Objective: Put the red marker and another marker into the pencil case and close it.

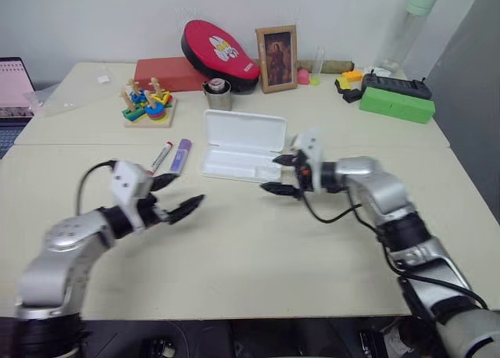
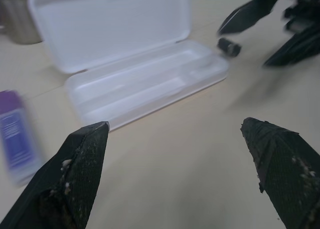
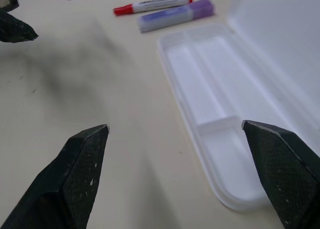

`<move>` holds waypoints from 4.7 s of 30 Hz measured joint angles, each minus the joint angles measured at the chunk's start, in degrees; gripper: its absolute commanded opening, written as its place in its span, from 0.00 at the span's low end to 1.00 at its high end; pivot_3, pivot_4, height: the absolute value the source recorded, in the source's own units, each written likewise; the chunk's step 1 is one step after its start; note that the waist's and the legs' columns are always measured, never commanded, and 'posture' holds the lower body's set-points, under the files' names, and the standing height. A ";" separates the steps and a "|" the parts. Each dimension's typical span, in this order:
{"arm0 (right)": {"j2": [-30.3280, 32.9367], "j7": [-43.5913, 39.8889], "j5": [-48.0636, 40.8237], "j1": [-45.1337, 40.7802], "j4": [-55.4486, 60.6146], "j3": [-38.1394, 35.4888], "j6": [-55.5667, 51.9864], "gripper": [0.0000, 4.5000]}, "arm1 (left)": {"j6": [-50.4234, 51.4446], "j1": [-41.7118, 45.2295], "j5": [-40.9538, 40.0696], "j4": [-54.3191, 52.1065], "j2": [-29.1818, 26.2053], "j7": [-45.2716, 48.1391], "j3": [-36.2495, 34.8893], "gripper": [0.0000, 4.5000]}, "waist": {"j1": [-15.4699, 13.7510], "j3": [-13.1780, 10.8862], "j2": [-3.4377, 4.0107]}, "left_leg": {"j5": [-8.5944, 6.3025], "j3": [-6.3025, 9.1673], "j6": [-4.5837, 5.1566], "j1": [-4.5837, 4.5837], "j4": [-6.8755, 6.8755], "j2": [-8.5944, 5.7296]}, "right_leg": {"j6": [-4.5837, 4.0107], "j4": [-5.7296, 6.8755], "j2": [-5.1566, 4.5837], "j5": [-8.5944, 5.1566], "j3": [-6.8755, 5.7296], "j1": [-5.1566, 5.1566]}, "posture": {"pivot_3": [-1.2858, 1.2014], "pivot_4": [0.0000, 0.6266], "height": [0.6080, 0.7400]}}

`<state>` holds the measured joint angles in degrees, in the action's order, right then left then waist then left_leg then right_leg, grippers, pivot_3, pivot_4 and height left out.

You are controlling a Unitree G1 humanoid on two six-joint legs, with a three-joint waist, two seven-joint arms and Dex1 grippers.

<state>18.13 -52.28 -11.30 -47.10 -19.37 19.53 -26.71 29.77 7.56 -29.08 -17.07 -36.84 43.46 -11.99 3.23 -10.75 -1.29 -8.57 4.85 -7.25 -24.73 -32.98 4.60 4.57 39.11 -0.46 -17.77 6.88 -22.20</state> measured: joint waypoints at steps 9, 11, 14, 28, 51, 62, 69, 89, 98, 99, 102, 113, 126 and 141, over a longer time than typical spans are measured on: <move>-5.61 0.61 9.77 -8.83 -21.16 3.19 7.80 0.82 | 0.97 6.42 0.07 -0.51 6.54 -5.66 4.30 1.00 | 0.07 0.00 0.01 | 0.00 0.09 0.00 0.03 -0.01 0.00 | -0.02 0.11 0.01 0.01 -0.06 0.02 | 0.52 0.24 1.00; -5.99 1.09 10.49 -9.36 -22.75 2.97 8.87 0.72 | 1.10 6.54 0.07 -0.75 6.98 -6.57 4.44 1.00 | 0.07 0.00 0.01 | 0.00 0.09 0.00 0.03 -0.01 0.00 | -0.02 0.11 0.01 0.01 -0.06 0.03 | 0.52 0.24 1.00; -6.08 0.61 10.59 -9.49 -23.52 2.19 9.46 0.57 | 1.15 6.52 0.07 -0.80 7.08 -7.18 4.47 1.00 | 0.06 0.00 0.01 | 0.00 0.10 0.00 0.03 -0.02 -0.01 | -0.02 0.12 0.01 0.01 -0.07 0.04 | 0.52 0.24 1.00; -5.80 -2.94 11.72 -6.88 -18.75 1.29 9.94 0.01 | 1.19 6.07 -0.09 -0.84 6.89 -7.87 4.19 1.00 | 0.09 0.00 0.01 | 0.00 0.11 -0.01 0.04 -0.02 -0.01 | -0.02 0.14 0.01 0.01 -0.08 0.03 | 0.52 0.24 1.00; 1.18 -12.47 9.36 9.94 12.39 6.06 6.97 0.37 | 7.39 -2.07 -8.40 -6.28 4.35 -11.72 -9.14 1.00 | 0.19 0.00 0.01 | 0.00 0.13 -0.01 0.04 -0.02 0.00 | -0.01 0.15 0.02 -0.01 -0.08 0.02 | 0.52 0.24 1.00; -4.18 -5.89 -8.00 2.16 21.94 -10.60 -5.85 0.99 | 6.82 -0.12 1.50 12.70 -4.09 -15.33 -10.34 1.00 | -0.08 0.01 -0.01 | 0.01 0.16 -0.01 0.06 -0.02 0.00 | -0.01 0.13 0.03 -0.01 -0.11 0.01 | 0.52 0.24 1.00; -5.69 -0.05 -8.25 0.58 20.39 -12.25 -6.39 0.99 | 2.59 9.88 7.95 27.47 -4.05 -15.79 -5.14 1.00 | -0.27 0.03 -0.05 | 0.01 0.17 -0.01 -0.01 0.08 0.01 | -0.03 0.08 0.03 -0.01 -0.16 -0.05 | 0.52 0.24 1.00; -4.79 3.65 -12.17 0.38 21.93 -12.79 -7.41 1.00 | -10.25 22.84 16.19 49.34 -1.94 -11.72 2.64 0.34 | 0.02 0.02 -0.04 | 0.03 0.25 -0.01 0.08 -0.01 -0.01 | -0.05 0.54 0.04 -0.03 -0.21 -0.06 | 0.52 0.24 1.00; -3.56 3.83 -12.69 0.38 21.94 -12.80 -7.36 1.00 | -15.75 23.58 17.78 53.34 -0.51 -18.58 1.36 0.09 | 0.20 0.02 -0.04 | 0.03 0.25 -0.01 0.09 -0.01 0.01 | -0.06 0.56 0.07 -0.03 -0.20 -0.07 | 0.52 0.24 1.00; -3.43 3.79 -12.88 0.38 21.97 -12.87 -7.36 1.00 | -16.52 23.52 18.00 53.64 -0.39 -19.91 0.93 0.09 | 0.20 0.02 -0.04 | 0.03 0.25 -0.01 0.09 -0.01 0.01 | -0.06 0.56 0.06 -0.03 -0.20 -0.08 | 0.52 0.24 1.00; -2.24 3.31 -14.91 0.38 23.29 -14.19 -7.88 1.00 | -19.54 23.50 17.56 53.41 0.15 -24.52 -2.93 0.09 | 0.02 0.02 -0.04 | 0.03 0.27 -0.01 0.02 0.00 0.01 | -0.06 0.50 0.06 -0.03 -0.20 -0.09 | 0.52 0.24 1.00; 8.74 -4.05 -23.81 3.33 29.59 -18.64 -12.82 1.00 | -7.55 16.14 -5.32 5.41 -9.06 4.62 -0.64 0.09 | -0.20 -0.02 -0.01 | 0.02 0.36 -0.01 -0.01 0.07 -0.02 | -0.08 0.32 0.01 -0.05 -0.31 -0.02 | 0.52 0.24 1.00; 12.52 -4.52 -23.94 6.66 31.89 -18.58 -12.54 1.00 | -20.87 16.78 15.41 17.74 -18.77 22.58 18.04 0.09 | 0.12 -0.09 0.12 | 0.01 0.20 0.01 -0.03 0.06 0.02 | -0.11 0.20 0.07 -0.19 -0.14 -0.11 | 0.52 0.24 1.00; 12.92 -1.14 -23.58 9.98 35.24 -17.17 -12.57 1.00 | -31.64 22.72 25.87 29.97 -10.21 25.85 25.25 0.44 | 0.04 -0.09 0.12 | 0.01 0.21 0.02 -0.08 0.06 0.03 | -0.17 0.14 0.08 -0.15 -0.16 -0.09 | 0.52 0.24 1.00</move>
<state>31.05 -53.42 -34.89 -37.12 15.86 2.36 -39.28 -1.87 30.28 -3.21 12.90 -47.05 69.31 13.26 3.27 -10.84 -1.17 -8.56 5.07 -7.23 -24.81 -32.92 4.63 4.39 39.25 -0.38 -17.92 6.72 -22.29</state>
